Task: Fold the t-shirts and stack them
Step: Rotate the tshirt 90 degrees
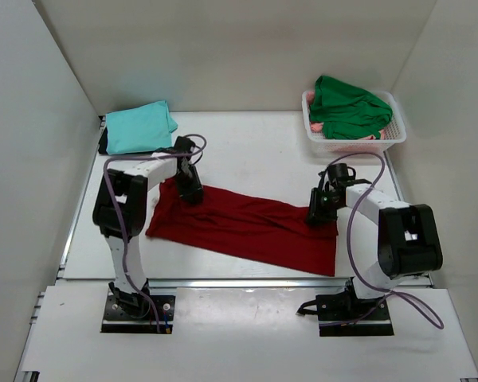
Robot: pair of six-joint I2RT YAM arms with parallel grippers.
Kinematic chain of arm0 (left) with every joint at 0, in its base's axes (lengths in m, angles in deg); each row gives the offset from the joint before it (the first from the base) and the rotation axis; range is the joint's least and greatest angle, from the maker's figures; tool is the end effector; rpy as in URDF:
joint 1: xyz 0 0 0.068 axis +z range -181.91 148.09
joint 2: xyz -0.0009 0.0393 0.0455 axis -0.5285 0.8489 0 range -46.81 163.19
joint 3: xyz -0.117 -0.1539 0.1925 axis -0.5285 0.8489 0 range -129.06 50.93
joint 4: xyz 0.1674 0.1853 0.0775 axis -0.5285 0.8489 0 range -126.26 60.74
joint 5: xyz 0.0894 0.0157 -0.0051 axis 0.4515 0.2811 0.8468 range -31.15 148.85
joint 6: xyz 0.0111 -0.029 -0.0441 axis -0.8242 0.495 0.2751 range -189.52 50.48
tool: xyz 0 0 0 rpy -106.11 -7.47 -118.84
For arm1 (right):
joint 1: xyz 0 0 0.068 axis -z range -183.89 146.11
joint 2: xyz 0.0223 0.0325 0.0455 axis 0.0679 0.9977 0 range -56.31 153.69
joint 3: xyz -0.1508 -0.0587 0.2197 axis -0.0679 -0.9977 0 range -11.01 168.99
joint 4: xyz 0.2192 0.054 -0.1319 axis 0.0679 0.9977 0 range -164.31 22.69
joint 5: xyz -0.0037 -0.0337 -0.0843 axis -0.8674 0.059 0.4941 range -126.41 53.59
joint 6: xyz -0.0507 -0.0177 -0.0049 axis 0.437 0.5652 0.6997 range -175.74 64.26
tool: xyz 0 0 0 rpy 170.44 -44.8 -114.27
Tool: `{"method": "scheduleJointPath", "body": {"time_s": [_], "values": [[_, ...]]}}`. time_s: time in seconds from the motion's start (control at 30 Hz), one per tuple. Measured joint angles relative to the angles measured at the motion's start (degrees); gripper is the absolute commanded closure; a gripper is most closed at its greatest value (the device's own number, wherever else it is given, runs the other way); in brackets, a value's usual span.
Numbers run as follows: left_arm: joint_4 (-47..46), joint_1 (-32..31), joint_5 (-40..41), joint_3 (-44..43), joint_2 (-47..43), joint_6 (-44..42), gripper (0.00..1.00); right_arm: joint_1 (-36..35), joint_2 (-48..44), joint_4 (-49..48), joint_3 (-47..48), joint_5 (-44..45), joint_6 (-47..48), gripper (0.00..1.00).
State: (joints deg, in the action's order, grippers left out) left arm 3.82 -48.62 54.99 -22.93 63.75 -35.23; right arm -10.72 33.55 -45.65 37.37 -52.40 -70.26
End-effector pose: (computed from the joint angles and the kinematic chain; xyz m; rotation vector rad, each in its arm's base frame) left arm 0.3538 -0.1088 0.1557 -0.4395 2.9200 -0.2372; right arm 0.2763 0.0430 0.1585 0.1198 2.8126 0.4797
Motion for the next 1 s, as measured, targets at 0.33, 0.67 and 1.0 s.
{"method": "scheduleJointPath", "body": {"time_s": [0.33, 0.67, 1.0], "values": [[15.1, -2.38, -1.92, -64.89, 39.06, -5.6, 0.69, -16.46, -11.78, 1.57, -10.1, 1.88, -19.23, 0.65], [4.92, -2.86, -11.67, -73.4, 46.4, -4.98, 0.68, -33.97, -4.5, -15.76, -10.19, -3.56, -33.62, 0.65], [-10.95, -1.4, -19.87, -75.69, 51.6, 1.2, 0.66, -38.86, 2.21, -24.63, -6.78, -5.2, -37.51, 0.62]]}}
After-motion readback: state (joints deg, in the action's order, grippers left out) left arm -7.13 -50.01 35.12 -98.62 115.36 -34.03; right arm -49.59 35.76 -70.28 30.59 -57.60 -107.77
